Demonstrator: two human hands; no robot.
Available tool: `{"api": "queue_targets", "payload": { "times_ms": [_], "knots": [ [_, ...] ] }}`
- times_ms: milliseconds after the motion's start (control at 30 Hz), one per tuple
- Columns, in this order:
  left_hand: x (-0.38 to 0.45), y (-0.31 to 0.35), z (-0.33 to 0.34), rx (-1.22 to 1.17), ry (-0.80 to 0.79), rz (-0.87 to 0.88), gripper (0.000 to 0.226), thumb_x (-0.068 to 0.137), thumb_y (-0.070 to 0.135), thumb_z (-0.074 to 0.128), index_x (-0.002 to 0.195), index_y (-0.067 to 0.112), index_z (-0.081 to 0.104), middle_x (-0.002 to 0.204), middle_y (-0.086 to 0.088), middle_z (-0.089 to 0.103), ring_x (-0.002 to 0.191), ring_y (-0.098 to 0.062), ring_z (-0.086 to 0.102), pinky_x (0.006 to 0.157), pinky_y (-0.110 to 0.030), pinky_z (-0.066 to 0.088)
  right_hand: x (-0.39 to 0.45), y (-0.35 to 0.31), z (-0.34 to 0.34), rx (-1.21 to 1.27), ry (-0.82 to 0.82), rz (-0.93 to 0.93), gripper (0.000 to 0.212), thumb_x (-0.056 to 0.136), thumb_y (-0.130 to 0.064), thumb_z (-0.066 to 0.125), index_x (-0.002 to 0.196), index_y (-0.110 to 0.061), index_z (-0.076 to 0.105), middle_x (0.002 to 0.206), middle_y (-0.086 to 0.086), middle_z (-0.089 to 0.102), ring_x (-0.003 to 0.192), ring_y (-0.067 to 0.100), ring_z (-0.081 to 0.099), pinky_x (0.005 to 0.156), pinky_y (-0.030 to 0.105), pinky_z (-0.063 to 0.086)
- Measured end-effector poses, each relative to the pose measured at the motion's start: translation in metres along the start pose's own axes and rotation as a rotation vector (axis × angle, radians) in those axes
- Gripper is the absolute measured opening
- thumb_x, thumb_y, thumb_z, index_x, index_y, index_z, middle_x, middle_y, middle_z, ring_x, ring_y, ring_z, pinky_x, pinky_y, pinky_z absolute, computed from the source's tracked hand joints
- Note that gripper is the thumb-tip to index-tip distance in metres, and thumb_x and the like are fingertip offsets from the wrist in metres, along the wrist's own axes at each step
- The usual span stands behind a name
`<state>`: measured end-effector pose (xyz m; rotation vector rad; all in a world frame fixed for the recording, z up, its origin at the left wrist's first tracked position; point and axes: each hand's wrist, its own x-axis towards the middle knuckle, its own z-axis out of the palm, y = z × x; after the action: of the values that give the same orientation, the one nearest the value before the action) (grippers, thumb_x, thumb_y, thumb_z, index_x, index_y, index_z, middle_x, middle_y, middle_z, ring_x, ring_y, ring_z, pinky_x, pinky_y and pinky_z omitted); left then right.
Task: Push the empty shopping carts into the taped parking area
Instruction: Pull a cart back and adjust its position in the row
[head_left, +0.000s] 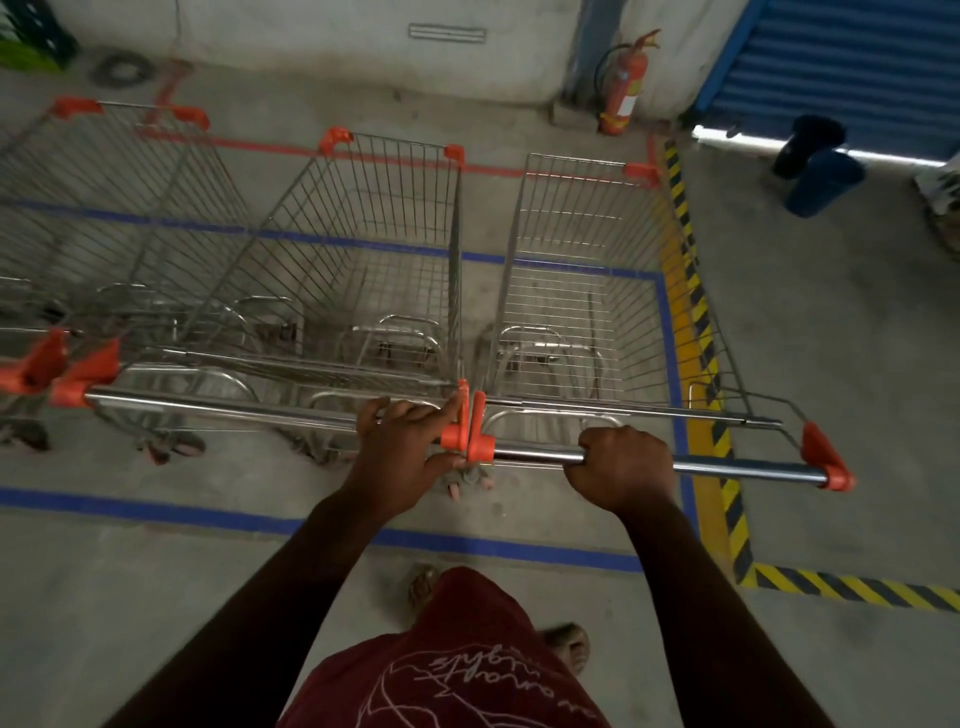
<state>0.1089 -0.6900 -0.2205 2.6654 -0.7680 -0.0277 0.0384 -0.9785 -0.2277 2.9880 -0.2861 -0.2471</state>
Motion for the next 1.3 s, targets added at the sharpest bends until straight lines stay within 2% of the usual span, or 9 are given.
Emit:
{"api": "queue_targets", "payload": {
  "times_ms": [133, 333, 500, 633, 900, 967, 1033, 1167, 1300],
  "knots": [
    [-0.001, 0.002, -0.003, 0.017, -0.007, -0.018, 0.083, 0.078, 0.068, 0.073, 0.151, 0.034, 0.051, 0.11, 0.01, 0.074, 0.106, -0.021, 0.064, 0.102, -0.046, 0.032, 0.002, -0.002, 0.001, 0.013, -0.003, 0.031, 0.034, 0.077, -0.057, 0.058, 0.084, -0.025, 0.067, 0.082, -0.005, 0.071, 0.081, 0.022, 0.071, 0.068, 0.029, 0.048],
    [-0.001, 0.005, -0.002, -0.012, 0.021, -0.03, 0.08, 0.079, 0.066, 0.073, 0.148, 0.03, 0.055, 0.115, 0.008, 0.075, 0.107, -0.021, 0.065, 0.102, -0.047, 0.034, 0.001, -0.002, -0.001, 0.009, 0.009, 0.02, 0.034, 0.078, -0.058, 0.059, 0.079, -0.025, 0.067, 0.078, -0.005, 0.07, 0.078, 0.02, 0.07, 0.062, 0.027, 0.042],
    [-0.001, 0.004, 0.001, -0.049, 0.056, -0.027, 0.08, 0.077, 0.067, 0.075, 0.146, 0.03, 0.057, 0.106, 0.007, 0.075, 0.102, -0.021, 0.066, 0.099, -0.046, 0.034, -0.002, -0.002, -0.001, 0.018, 0.051, 0.033, 0.032, 0.076, -0.056, 0.064, 0.078, -0.024, 0.068, 0.074, -0.003, 0.071, 0.076, 0.023, 0.071, 0.06, 0.027, 0.035],
    [0.0, 0.005, 0.005, -0.034, 0.089, -0.043, 0.083, 0.073, 0.08, 0.058, 0.142, 0.033, 0.06, 0.097, 0.009, 0.075, 0.099, -0.019, 0.067, 0.096, -0.041, 0.03, -0.003, -0.001, -0.001, 0.017, 0.075, 0.052, 0.03, 0.074, -0.052, 0.065, 0.076, -0.023, 0.069, 0.069, -0.001, 0.069, 0.071, 0.026, 0.071, 0.06, 0.027, 0.031],
    [0.0, 0.01, 0.003, 0.013, 0.123, -0.054, 0.08, 0.073, 0.079, 0.058, 0.138, 0.033, 0.065, 0.09, 0.009, 0.075, 0.092, -0.019, 0.068, 0.091, -0.041, 0.035, 0.001, 0.001, 0.005, 0.066, 0.092, 0.05, 0.031, 0.069, -0.053, 0.067, 0.075, -0.022, 0.07, 0.067, 0.0, 0.071, 0.068, 0.027, 0.072, 0.061, 0.028, 0.037],
    [0.0, 0.012, 0.0, 0.029, 0.1, -0.061, 0.079, 0.074, 0.077, 0.062, 0.14, 0.034, 0.063, 0.091, 0.009, 0.074, 0.094, -0.02, 0.067, 0.092, -0.04, 0.034, 0.001, 0.003, 0.007, 0.105, 0.138, 0.03, 0.034, 0.069, -0.056, 0.065, 0.076, -0.023, 0.07, 0.067, 0.0, 0.071, 0.069, 0.027, 0.073, 0.067, 0.03, 0.044],
    [0.0, 0.016, -0.005, 0.049, 0.082, -0.063, 0.078, 0.074, 0.076, 0.062, 0.14, 0.034, 0.062, 0.094, 0.008, 0.075, 0.096, -0.021, 0.068, 0.093, -0.04, 0.034, 0.002, 0.007, 0.005, 0.16, 0.171, -0.013, 0.043, 0.073, -0.067, 0.062, 0.084, -0.027, 0.071, 0.072, -0.003, 0.073, 0.075, 0.024, 0.073, 0.083, 0.035, 0.05],
    [0.0, 0.033, -0.016, -0.016, 0.065, -0.094, 0.068, 0.077, 0.071, 0.061, 0.133, 0.034, 0.064, 0.103, 0.011, 0.075, 0.102, -0.019, 0.07, 0.093, -0.036, 0.032, -0.006, 0.014, -0.002, 0.311, 0.144, -0.077, 0.069, 0.071, -0.087, 0.062, 0.118, -0.035, 0.067, 0.102, -0.012, 0.077, 0.11, 0.015, 0.069, 0.114, 0.044, 0.034],
    [-0.012, 0.048, -0.024, -0.052, 0.082, -0.112, 0.06, 0.084, 0.055, 0.068, 0.139, 0.031, 0.061, 0.118, 0.009, 0.073, 0.114, -0.019, 0.067, 0.103, -0.039, 0.039, -0.024, 0.005, -0.013, 0.474, 0.226, -0.151, 0.067, 0.081, -0.077, 0.06, 0.132, -0.034, 0.063, 0.132, -0.007, 0.069, 0.128, 0.021, 0.06, 0.119, 0.049, 0.024]
  ]
}}
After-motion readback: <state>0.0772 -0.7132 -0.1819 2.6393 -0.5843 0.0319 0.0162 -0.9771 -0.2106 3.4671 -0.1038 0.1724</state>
